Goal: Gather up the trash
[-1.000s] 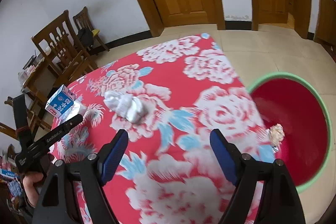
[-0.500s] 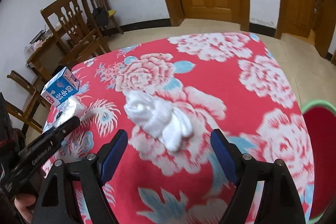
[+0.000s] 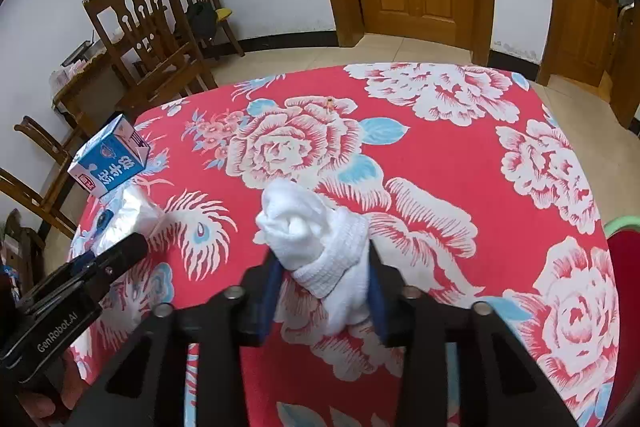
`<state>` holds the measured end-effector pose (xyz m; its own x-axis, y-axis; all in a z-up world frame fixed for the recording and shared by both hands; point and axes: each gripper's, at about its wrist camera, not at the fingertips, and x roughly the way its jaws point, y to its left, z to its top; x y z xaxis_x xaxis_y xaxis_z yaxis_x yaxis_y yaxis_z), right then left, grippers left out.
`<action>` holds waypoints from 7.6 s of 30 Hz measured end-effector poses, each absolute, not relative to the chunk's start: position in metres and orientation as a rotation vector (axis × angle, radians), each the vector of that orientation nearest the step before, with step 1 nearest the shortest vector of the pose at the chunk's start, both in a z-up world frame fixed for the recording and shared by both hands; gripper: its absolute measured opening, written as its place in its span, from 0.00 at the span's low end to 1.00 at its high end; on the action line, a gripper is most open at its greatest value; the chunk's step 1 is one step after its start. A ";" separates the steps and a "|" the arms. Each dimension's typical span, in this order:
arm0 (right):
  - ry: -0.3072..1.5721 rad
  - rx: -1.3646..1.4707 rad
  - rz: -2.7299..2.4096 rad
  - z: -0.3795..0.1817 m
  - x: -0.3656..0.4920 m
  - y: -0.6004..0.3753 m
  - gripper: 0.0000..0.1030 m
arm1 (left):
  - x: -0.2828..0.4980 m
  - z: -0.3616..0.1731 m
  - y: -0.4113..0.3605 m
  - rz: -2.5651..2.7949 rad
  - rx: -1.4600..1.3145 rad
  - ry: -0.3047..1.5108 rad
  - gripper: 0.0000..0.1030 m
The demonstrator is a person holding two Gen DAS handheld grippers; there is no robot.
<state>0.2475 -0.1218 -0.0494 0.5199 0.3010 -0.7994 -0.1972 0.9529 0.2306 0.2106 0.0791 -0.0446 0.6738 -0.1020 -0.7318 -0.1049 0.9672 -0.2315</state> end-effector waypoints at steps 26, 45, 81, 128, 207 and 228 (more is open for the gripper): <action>0.892 0.196 0.207 -0.009 0.167 -0.168 0.28 | 0.205 -0.037 0.072 -0.029 -0.269 0.803 0.42; 0.812 0.344 0.039 0.006 0.111 -0.265 0.28 | 0.185 -0.015 0.011 -0.180 -0.180 0.804 0.42; 0.789 0.604 -0.154 -0.047 0.074 -0.427 0.42 | 0.186 -0.010 -0.219 -0.580 -0.018 0.922 0.42; 0.738 0.492 -0.091 -0.005 0.032 -0.381 0.81 | 0.146 0.016 -0.185 -0.481 0.024 0.880 0.51; 0.643 0.312 0.100 0.039 -0.022 -0.250 0.85 | 0.034 0.048 -0.015 -0.067 -0.108 0.728 0.51; 0.642 0.312 0.101 0.039 -0.023 -0.249 0.85 | 0.034 0.048 -0.014 -0.067 -0.108 0.728 0.51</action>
<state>-0.0225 -0.2495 0.0391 0.7977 0.1884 -0.5728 0.0033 0.9486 0.3166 0.0343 -0.0143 0.0482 0.7450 -0.0987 -0.6597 0.0240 0.9923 -0.1214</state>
